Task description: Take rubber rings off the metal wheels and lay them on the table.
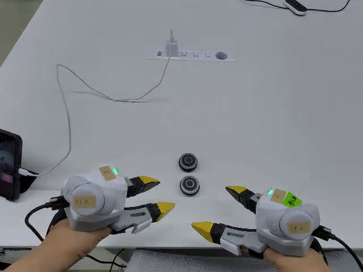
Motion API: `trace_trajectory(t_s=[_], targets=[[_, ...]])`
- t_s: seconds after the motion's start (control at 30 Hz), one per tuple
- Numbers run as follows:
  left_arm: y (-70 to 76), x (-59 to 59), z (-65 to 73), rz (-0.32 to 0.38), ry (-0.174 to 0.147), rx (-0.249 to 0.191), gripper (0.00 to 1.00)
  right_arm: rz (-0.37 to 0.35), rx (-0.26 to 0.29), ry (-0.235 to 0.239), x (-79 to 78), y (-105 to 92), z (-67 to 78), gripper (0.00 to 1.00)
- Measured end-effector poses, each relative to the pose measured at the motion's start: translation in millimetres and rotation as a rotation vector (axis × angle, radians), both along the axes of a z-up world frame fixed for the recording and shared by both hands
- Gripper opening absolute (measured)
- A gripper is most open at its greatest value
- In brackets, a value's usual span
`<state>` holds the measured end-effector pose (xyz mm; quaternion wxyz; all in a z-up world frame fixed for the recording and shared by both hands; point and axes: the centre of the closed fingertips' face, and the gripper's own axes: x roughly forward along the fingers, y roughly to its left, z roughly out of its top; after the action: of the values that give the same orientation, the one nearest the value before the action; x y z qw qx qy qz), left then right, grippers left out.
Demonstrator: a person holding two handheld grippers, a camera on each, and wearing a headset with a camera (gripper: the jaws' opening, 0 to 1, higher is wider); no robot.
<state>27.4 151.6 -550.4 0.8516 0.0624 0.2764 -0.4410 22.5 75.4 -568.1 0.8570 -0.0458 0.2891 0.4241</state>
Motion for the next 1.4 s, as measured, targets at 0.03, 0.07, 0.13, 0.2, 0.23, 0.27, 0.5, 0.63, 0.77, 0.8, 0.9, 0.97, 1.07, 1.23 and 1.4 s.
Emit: trace_trajectory(t_s=[0.03,0.07,0.13,0.2,0.23,0.27,0.5,0.63,0.77,0.8,0.9,0.97,1.07,1.23,1.4], targets=[[-1.3,1.5,-0.1,0.0,-0.001,0.002,0.34,0.001,0.0,0.0,0.3,0.2,-0.3,0.67],[-2.1,2.5,-0.5,-0.001,0.0,0.002,0.33,0.002,-0.001,0.001,0.4,0.4,-0.7,0.67],[-4.9,4.8,-1.9,-0.004,0.003,0.004,0.33,0.003,-0.001,0.002,0.8,0.7,-1.6,0.66],[-7.8,5.9,-3.2,-0.013,0.007,0.01,0.32,0.003,-0.001,0.003,1.2,0.9,-1.9,0.66],[-8.6,7.0,-3.5,-0.016,0.005,0.01,0.32,0.002,0.0,0.004,1.3,0.9,-2.1,0.66],[-9.6,7.5,-4.0,-0.018,0.006,0.013,0.32,0.001,0.0,0.004,1.7,0.9,-2.2,0.66],[-16.1,11.9,-9.6,-0.03,0.013,0.041,0.28,-0.002,0.009,0.006,3.8,2.7,-2.3,0.65],[-16.5,15.4,-12.3,-0.029,0.014,0.053,0.28,-0.004,0.014,0.008,5.3,3.7,-2.5,0.65],[-17.6,18.0,-13.3,-0.028,0.013,0.06,0.26,-0.004,0.017,0.011,5.9,4.4,-3.3,0.65],[-18.2,18.9,-13.6,-0.029,0.012,0.061,0.25,-0.004,0.019,0.011,6.1,4.7,-3.4,0.64],[-20.4,21.4,-15.1,-0.03,0.01,0.067,0.23,-0.004,0.02,0.013,6.0,5.3,-3.8,0.64],[-22.7,22.9,-16.4,-0.032,0.013,0.07,0.22,-0.005,0.022,0.013,6.2,5.4,-4.2,0.64],[-26.3,24.6,-18.4,-0.038,0.012,0.075,0.22,-0.006,0.024,0.016,6.2,5.8,-5.0,0.64],[-30.6,28.3,-21.0,-0.038,0.012,0.08,0.2,-0.006,0.028,0.018,5.9,7.0,-5.7,0.63],[-35.2,31.1,-24.6,-0.041,0.014,0.092,0.19,-0.011,0.033,0.022,6.6,7.2,-6.5,0.62]])
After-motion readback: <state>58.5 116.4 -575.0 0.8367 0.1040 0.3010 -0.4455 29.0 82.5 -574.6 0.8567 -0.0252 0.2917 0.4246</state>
